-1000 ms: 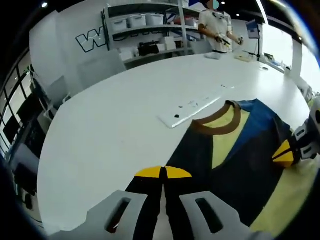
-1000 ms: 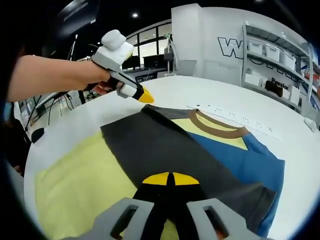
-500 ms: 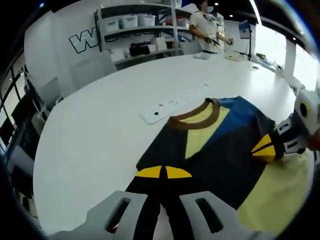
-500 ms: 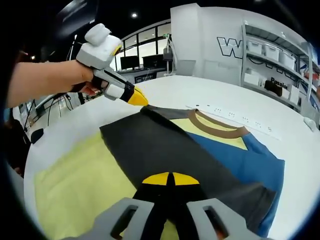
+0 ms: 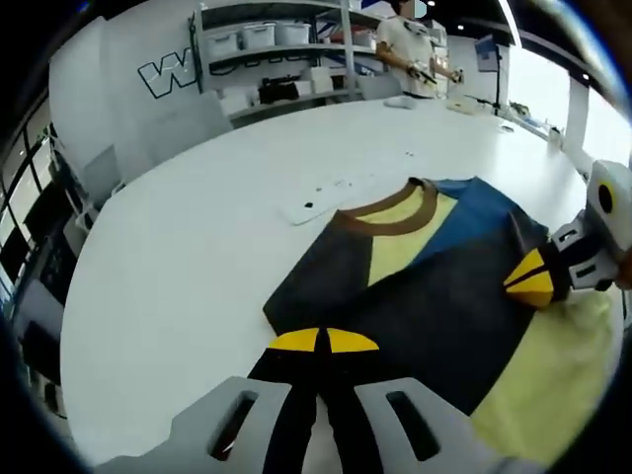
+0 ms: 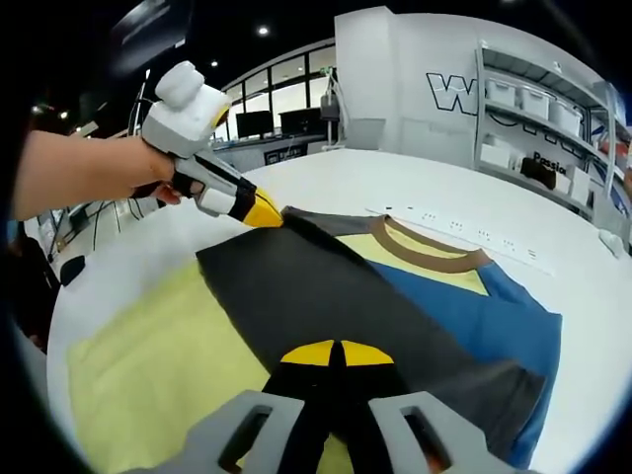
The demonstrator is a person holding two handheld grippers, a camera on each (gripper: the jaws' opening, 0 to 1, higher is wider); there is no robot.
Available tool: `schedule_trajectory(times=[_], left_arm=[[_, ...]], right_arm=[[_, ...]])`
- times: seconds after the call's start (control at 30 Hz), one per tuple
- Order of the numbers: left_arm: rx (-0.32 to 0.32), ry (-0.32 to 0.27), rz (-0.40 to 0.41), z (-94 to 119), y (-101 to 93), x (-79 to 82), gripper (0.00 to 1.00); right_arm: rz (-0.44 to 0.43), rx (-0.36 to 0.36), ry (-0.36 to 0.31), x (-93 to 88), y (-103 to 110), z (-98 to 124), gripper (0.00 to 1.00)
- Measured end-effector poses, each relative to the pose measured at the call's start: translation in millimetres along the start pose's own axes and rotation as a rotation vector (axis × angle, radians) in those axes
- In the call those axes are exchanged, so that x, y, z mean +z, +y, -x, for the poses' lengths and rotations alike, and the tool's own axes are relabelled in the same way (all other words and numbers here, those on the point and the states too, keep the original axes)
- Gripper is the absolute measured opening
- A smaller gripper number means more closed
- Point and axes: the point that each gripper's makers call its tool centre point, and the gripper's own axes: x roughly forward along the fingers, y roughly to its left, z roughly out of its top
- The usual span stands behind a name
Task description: Fold the garment on the visible template until the final outline fits inside the template.
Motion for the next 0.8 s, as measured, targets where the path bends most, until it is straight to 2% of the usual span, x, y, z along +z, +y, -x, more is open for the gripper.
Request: schedule_trajectory(times=[0.4,0.8], left_arm=[[0.071,-0.002,0.011,-12.2,21.0,0.2,0.0],[0.097,-0.022,-0.011,-11.0,22.0,4.2,0.0]], right_arm=[[0.003,0.003,-0.001,-0.2,-0.1,0.1,0.0],[-0.004,-0.002,-0.003,-0.2,-0.5,-0.2,0.0]])
